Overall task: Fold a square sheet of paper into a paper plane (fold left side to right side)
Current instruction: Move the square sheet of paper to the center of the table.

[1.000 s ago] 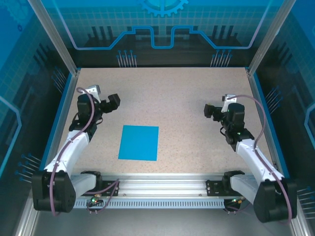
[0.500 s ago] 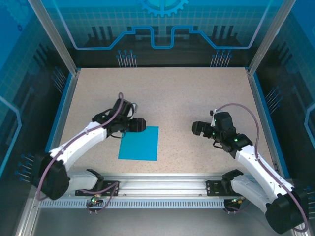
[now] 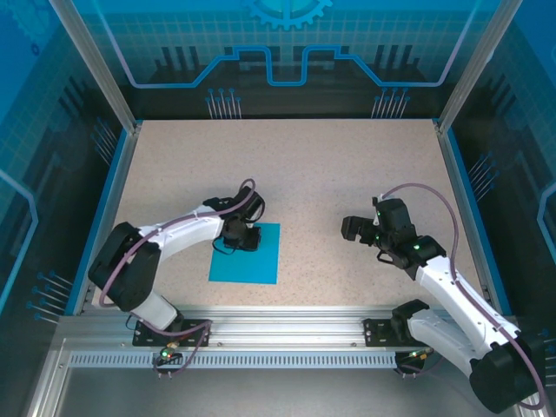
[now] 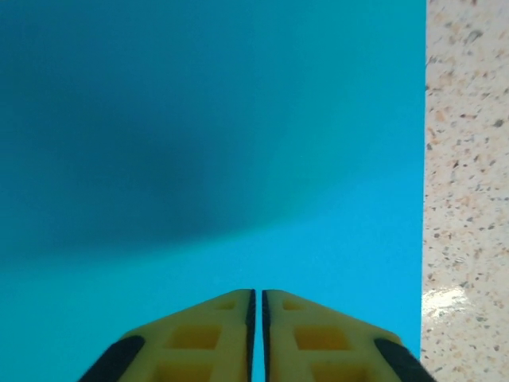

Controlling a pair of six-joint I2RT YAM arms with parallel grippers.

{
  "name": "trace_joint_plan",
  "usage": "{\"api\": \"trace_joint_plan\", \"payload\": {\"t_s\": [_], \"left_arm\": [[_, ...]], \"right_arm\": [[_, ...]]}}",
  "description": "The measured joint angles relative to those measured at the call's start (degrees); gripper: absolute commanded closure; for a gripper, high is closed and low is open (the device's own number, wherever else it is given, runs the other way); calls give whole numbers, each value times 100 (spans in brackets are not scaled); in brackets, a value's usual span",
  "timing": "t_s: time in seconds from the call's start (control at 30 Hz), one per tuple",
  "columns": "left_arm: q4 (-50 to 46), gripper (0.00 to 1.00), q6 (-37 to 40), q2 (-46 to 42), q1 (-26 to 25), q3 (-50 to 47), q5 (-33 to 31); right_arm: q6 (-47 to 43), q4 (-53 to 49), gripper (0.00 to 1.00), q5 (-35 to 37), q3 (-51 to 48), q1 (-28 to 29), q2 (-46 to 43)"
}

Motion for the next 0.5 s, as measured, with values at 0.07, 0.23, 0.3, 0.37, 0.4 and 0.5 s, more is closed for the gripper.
{"api": "trace_joint_plan", "payload": {"t_s": [0.07, 0.23, 0.3, 0.37, 0.4, 0.5], "left_arm": [[2, 93, 2, 188, -52, 70, 2], [42, 97, 0, 575, -195, 223, 0], [52, 97, 0, 691, -245, 280, 0], [68, 98, 0, 828, -293, 354, 2], [87, 98, 0, 901, -317, 391, 0], [136, 98, -2, 1027, -356, 544, 7]], "right_arm": [[0, -22, 0, 33, 0, 0, 0], [0, -63, 0, 76, 0, 0, -2], [0, -66, 0, 76, 0, 0, -2], [0, -74, 0, 76, 0, 0, -2], [0, -85, 0, 76, 0, 2, -2], [0, -116, 0, 81, 0, 4, -13]]}}
